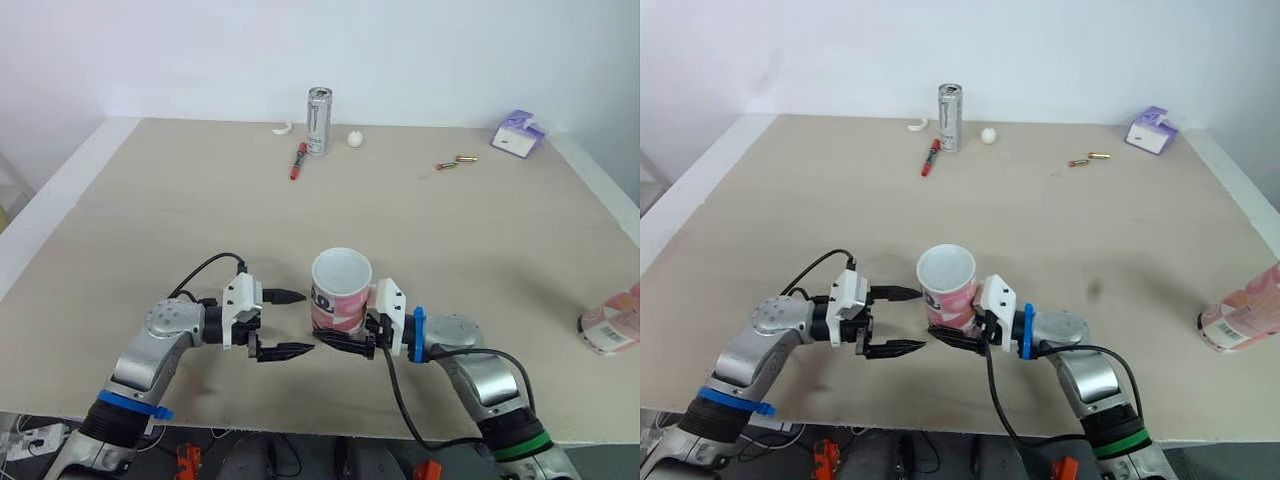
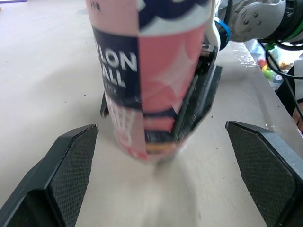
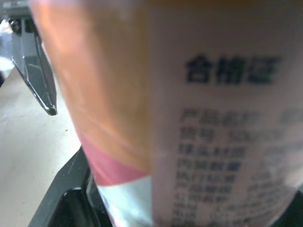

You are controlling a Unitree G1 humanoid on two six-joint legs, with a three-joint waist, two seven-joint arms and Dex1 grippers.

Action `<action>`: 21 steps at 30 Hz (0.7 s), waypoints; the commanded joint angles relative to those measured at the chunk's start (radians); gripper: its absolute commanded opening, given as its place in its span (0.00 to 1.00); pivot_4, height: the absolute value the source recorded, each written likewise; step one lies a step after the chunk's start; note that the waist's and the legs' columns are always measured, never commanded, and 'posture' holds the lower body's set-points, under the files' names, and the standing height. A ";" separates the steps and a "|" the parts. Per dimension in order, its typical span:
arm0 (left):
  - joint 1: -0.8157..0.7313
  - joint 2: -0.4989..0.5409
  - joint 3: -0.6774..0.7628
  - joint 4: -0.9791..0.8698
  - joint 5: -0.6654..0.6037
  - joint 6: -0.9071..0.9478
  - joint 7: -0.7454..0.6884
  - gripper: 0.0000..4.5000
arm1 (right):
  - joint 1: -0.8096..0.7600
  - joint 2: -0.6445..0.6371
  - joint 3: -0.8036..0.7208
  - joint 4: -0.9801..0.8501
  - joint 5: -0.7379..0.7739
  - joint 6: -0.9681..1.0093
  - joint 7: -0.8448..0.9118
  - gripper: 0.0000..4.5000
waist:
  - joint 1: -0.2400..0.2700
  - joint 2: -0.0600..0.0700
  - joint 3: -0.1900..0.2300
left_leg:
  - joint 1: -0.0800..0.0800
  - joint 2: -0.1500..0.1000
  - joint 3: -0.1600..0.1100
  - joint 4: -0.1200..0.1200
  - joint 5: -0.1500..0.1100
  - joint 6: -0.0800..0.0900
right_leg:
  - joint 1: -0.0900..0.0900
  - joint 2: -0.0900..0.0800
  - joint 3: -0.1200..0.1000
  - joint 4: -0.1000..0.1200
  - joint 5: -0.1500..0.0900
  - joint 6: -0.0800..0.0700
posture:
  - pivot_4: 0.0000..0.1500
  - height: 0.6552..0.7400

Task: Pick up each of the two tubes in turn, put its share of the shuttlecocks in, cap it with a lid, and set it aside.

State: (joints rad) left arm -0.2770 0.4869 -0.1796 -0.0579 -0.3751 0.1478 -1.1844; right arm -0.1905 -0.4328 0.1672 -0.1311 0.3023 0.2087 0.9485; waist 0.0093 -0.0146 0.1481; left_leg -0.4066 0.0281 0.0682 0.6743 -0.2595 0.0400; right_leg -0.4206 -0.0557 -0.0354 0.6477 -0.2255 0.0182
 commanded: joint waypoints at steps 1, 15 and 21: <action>-0.020 -0.011 0.006 -0.014 -0.006 -0.018 0.005 1.00 | 0.052 0.009 -0.183 -0.124 0.099 0.075 -0.146 0.69 | 0.000 0.000 0.000 | 0.000 0.000 0.000 0.000 0.000 0.000 | 0.000 0.000 0.000 0.000 0.000 0.000 | 1.00 1.00; -0.064 -0.041 -0.019 -0.011 -0.014 -0.003 -0.021 1.00 | 0.150 0.087 -0.697 0.007 0.092 0.085 -0.722 0.69 | -0.002 0.001 0.000 | 0.002 0.000 0.003 0.000 0.001 0.000 | 0.000 0.001 0.003 0.001 0.000 0.001 | 1.00 1.00; -0.065 -0.044 -0.020 -0.011 -0.010 0.000 -0.024 1.00 | 0.130 0.093 -0.719 0.060 0.090 0.083 -0.783 0.69 | -0.006 0.001 0.000 | 0.004 0.002 0.008 -0.002 0.001 0.000 | -0.001 0.004 0.009 0.001 0.000 0.002 | 1.00 1.00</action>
State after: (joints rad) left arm -0.3289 0.4447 -0.2003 -0.0555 -0.3741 0.1526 -1.2062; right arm -0.0502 -0.3350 -0.5252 -0.0698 0.3891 0.3121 0.1826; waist 0.0031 -0.0138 0.1477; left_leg -0.4021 0.0304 0.0763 0.6725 -0.2588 0.0404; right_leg -0.4212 -0.0516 -0.0259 0.6485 -0.2252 0.0203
